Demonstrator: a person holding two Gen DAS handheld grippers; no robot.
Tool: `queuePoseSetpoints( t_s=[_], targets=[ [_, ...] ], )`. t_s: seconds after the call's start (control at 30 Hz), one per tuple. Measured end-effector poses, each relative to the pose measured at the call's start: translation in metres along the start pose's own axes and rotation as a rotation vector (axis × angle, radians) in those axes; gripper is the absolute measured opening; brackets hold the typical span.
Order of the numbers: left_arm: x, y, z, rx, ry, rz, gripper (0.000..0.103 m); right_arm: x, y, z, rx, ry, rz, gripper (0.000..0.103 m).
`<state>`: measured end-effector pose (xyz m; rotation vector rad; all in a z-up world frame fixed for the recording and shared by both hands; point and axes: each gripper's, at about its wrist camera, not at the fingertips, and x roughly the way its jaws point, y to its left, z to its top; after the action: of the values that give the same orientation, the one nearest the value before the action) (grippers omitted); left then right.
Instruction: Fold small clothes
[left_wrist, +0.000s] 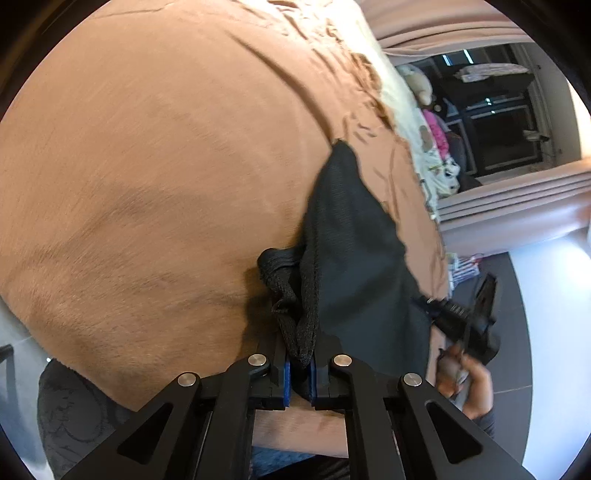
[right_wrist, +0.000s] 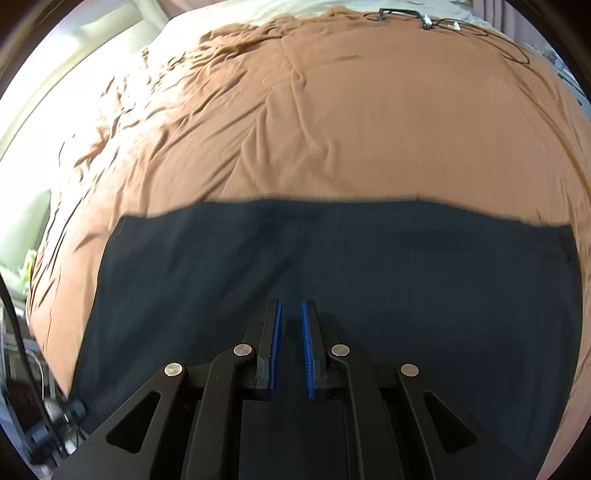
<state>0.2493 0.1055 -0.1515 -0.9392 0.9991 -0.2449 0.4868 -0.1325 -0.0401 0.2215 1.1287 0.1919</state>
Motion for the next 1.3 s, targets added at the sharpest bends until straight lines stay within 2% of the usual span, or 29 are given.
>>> queuePoseSetpoints(
  t_s=[0.3,0.7,0.97,1.13,1.3],
  targets=[
    [-0.010,-0.041,0.009,0.067,-0.020,-0.072,0.005,-0.011,-0.002,-0.062,-0.026,0.060,0.085,0.006],
    [-0.009,-0.115,0.016,0.185,-0.018,-0.161,0.005,-0.041,-0.013,-0.133,-0.017,0.039,0.181,0.006],
    [-0.002,-0.168,0.016,0.252,-0.007,-0.219,0.005,-0.046,-0.017,-0.161,0.003,0.027,0.236,0.006],
    [0.011,-0.203,0.007,0.310,0.019,-0.238,0.005,-0.049,-0.026,-0.166,0.031,0.024,0.277,0.006],
    [0.028,-0.238,-0.003,0.363,0.049,-0.255,0.005,-0.076,-0.049,-0.173,0.061,-0.071,0.227,0.011]
  ],
)
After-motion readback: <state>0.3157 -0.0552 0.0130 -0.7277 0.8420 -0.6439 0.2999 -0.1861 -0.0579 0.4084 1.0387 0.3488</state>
